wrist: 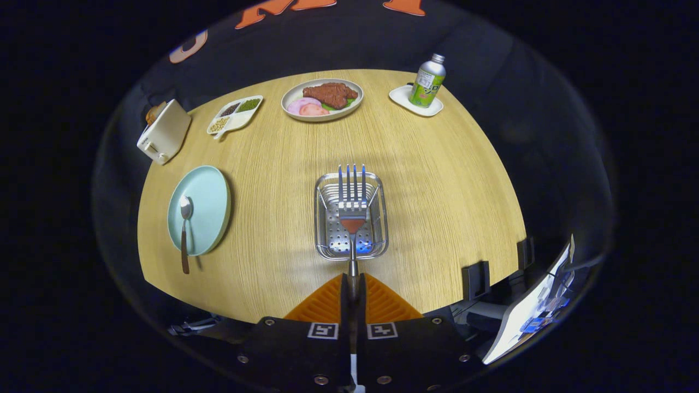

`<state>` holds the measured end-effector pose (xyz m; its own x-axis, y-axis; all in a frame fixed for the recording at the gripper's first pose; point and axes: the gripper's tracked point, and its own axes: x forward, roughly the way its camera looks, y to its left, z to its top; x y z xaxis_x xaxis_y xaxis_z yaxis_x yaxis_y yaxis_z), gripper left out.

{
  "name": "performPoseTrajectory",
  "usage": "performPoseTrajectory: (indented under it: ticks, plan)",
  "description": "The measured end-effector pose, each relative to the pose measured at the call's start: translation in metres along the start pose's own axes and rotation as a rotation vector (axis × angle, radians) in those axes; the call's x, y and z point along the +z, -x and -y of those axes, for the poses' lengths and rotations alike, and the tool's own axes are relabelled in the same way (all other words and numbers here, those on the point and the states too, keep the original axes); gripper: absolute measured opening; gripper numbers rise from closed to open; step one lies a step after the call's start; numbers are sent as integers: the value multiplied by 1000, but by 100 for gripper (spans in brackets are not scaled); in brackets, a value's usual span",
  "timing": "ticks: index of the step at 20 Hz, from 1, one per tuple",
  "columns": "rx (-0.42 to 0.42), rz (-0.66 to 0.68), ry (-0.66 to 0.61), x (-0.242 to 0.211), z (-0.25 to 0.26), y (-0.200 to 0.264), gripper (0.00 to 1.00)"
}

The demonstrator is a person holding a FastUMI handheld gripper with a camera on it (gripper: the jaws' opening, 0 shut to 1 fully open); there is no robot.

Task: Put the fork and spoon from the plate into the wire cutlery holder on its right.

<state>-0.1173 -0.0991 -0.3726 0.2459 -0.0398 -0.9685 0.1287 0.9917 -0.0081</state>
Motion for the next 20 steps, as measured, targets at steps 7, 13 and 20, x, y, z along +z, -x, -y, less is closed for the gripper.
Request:
performPoseTrajectory:
  ticks: [7,13,20]
  plan:
    - [-21,183,43,47,12,15,19]
    - [56,536,67,117,-12,73,52]
    - [131,995,42,185,-62,165,83]
